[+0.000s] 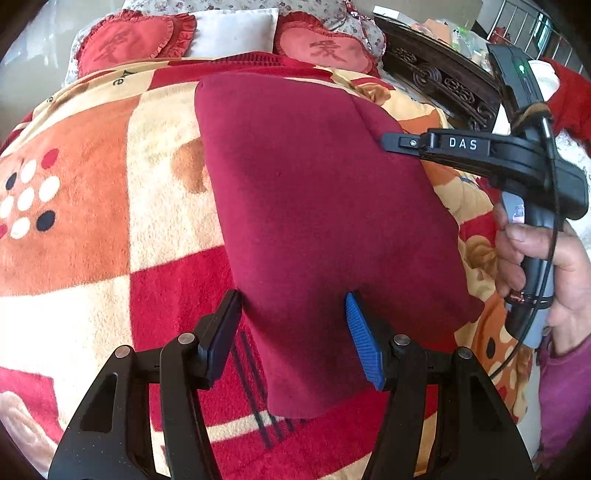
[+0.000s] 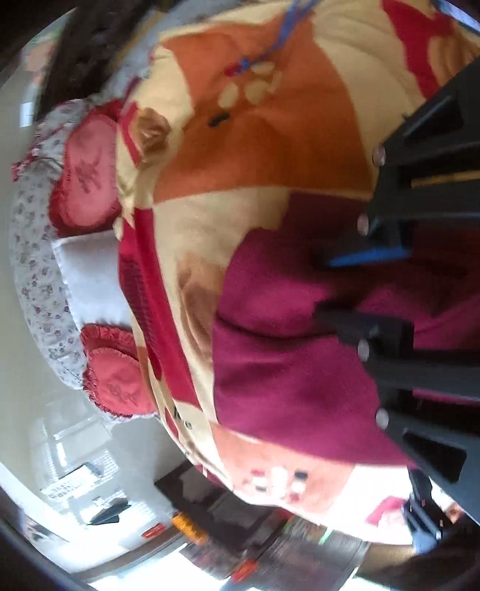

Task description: Fold small clothes

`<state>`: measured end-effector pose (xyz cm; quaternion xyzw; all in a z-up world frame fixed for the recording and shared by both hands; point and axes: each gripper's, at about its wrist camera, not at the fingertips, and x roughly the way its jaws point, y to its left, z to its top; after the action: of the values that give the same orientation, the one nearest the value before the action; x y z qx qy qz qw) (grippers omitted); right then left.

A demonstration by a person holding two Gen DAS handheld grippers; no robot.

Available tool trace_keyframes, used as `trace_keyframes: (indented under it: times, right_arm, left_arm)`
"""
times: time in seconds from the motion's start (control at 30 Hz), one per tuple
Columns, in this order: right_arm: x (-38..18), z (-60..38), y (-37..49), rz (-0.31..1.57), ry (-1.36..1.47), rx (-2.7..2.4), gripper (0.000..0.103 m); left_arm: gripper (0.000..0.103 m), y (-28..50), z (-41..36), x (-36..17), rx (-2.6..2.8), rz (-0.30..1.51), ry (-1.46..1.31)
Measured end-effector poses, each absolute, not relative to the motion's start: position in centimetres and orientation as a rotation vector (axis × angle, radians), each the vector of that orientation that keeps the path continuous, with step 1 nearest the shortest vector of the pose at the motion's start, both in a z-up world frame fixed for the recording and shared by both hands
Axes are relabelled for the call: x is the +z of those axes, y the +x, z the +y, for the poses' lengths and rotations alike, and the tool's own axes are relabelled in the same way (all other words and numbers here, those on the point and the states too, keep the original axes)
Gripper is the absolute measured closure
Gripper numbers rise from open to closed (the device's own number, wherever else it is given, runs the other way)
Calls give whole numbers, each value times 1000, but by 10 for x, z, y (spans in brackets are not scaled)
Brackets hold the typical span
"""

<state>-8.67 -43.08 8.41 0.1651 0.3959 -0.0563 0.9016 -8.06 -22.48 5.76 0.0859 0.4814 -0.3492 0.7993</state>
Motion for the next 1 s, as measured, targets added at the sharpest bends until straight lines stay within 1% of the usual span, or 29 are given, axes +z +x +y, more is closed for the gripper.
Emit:
trace_keyframes:
  times: [0.03,0.17,0.33,0.43,0.53,0.6,0.7,0.77,0.83,0.97,1.0]
  right_arm:
    - [80,-434,-87,818,322,-151,92]
    - [62,-446,-89,834,356,-172,92]
    - [86,-450,-108,789,423,-165,92]
    - [101,-437,-120,759,415,-110,90]
    - [104,-414,-132,776,364,-68,89]
    - [97,-407,-135,797,345,-70,89]
    - [70,-405,-131,854,316,-101,89]
    - [59,-409,-131,839,300,-105,89]
    - [64,-413,-136,835,335,-118,89]
    - [82,-403,-150,815,308,-132,88]
    - [84,-401,-153,817,304,-122,88]
  left_arm:
    - [44,-80,-226,57,-751,1035,184]
    - [43,-79,-230,53,-746,1036,189]
    - [43,-79,-230,52,-737,1043,184]
    - [43,-79,-230,51,-733,1041,185]
    - [43,-81,-231,52,-727,1037,187]
    - [43,-82,-231,51,-723,1034,187]
    - [43,-83,-232,51,-719,1032,196]
    - [43,-85,-233,51,-719,1035,201]
    - [43,-87,-232,52,-716,1031,209]
    - [43,-88,-232,52,-709,1028,207]
    - [42,-88,-232,51,-708,1029,205]
